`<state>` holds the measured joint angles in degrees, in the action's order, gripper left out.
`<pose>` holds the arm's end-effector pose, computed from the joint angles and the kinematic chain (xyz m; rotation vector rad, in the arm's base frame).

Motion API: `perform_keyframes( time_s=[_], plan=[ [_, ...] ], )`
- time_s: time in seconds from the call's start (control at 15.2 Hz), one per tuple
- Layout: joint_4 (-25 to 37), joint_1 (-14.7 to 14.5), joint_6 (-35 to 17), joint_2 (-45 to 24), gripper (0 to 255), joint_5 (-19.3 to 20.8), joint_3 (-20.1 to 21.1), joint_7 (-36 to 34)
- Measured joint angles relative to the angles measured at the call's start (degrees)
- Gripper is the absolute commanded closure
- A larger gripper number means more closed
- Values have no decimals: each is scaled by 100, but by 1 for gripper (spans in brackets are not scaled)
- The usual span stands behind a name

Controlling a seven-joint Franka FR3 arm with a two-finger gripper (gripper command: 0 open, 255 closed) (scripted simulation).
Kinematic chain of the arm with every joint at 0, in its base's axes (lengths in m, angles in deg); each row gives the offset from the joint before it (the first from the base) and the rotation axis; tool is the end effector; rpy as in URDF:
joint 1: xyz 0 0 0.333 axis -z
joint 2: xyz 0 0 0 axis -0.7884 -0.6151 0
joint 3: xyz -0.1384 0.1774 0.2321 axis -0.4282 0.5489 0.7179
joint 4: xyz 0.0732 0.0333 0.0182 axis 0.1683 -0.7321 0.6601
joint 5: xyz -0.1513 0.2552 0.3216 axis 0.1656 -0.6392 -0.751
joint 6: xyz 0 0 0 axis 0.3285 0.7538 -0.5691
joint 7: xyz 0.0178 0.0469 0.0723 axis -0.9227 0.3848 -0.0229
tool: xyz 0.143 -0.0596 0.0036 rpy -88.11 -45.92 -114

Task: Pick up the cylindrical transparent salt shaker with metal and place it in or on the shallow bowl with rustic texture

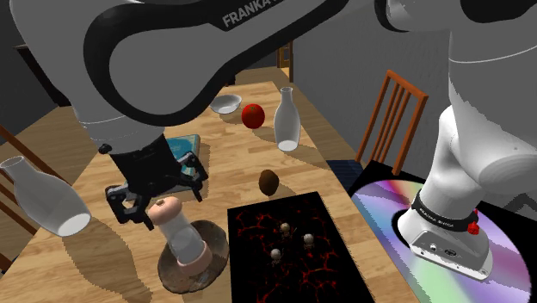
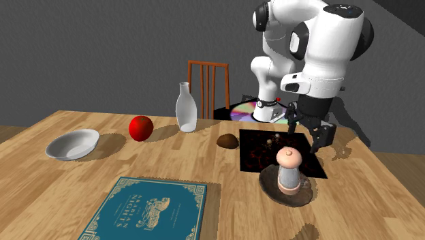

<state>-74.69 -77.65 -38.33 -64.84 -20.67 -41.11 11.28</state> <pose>0.4277 0.5454 0.3917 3.1044 -0.2803 -0.0850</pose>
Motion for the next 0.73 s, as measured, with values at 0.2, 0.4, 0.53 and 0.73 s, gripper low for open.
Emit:
perform_keyframes(
  time_s=[0.2,0.4,0.53,0.73],
  plan=[
    [169,-2,214,58,0,-34,17,14],
    [590,-37,619,49,0,-38,27,31],
    [678,-47,693,28,0,-31,26,33],
    [709,-51,718,19,0,-28,25,33]
  ],
)
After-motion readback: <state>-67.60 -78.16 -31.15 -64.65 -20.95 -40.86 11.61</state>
